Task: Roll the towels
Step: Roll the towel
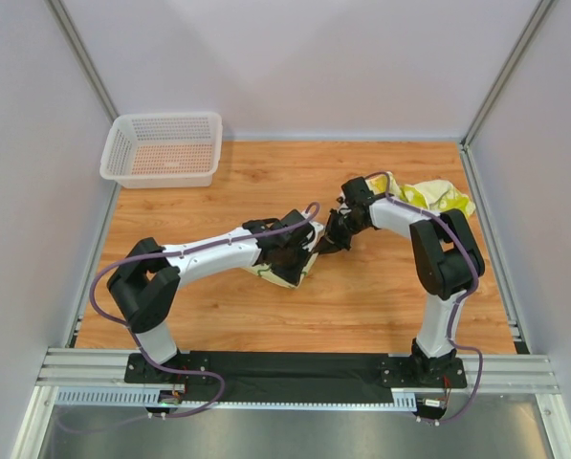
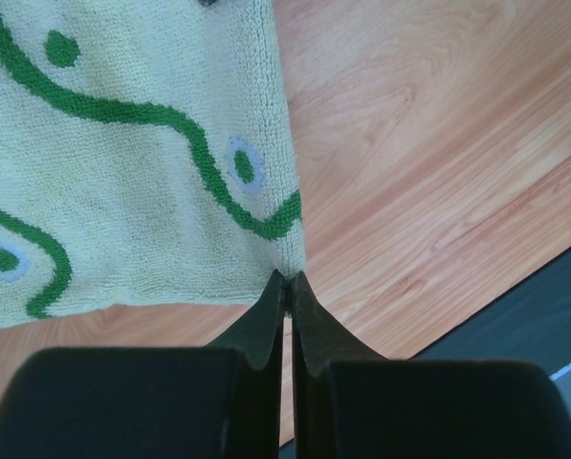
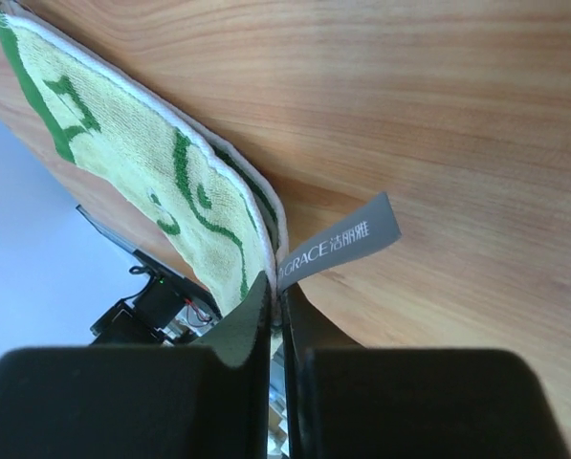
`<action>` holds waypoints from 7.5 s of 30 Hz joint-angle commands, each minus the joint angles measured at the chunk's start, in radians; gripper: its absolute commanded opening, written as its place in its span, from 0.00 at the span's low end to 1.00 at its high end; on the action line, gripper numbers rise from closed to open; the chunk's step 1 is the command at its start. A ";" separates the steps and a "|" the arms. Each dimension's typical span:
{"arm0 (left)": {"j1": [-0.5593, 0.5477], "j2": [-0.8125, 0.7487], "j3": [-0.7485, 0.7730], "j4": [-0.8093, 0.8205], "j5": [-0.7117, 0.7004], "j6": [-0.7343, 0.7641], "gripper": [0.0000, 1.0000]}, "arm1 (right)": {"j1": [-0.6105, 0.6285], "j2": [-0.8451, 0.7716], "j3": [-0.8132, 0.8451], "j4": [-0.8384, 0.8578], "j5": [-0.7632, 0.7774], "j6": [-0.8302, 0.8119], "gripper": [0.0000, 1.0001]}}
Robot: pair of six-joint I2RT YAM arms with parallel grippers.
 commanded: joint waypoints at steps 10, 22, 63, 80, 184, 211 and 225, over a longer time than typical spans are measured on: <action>0.040 -0.003 -0.019 0.014 0.182 -0.025 0.00 | -0.005 -0.024 0.152 -0.233 0.247 -0.146 0.37; 0.143 0.023 -0.050 0.061 0.371 -0.111 0.00 | -0.006 -0.124 0.244 -0.332 0.348 -0.209 0.40; 0.416 0.069 -0.242 0.181 0.533 -0.347 0.00 | 0.142 -0.310 0.935 -0.600 0.251 0.324 1.00; 0.416 0.170 -0.119 0.043 0.494 -0.243 0.00 | 0.060 -0.374 1.155 -0.433 0.230 0.831 1.00; 0.650 0.161 -0.012 -0.107 0.337 -0.190 0.00 | 0.143 0.322 0.273 0.314 -0.151 -0.069 0.19; 0.345 -0.115 0.079 -0.163 -0.022 0.083 0.34 | 0.143 0.319 0.322 0.121 -0.064 -0.197 0.15; 0.322 -0.005 0.039 -0.120 -0.011 0.101 0.35 | 0.143 0.313 0.310 0.110 -0.068 -0.203 0.13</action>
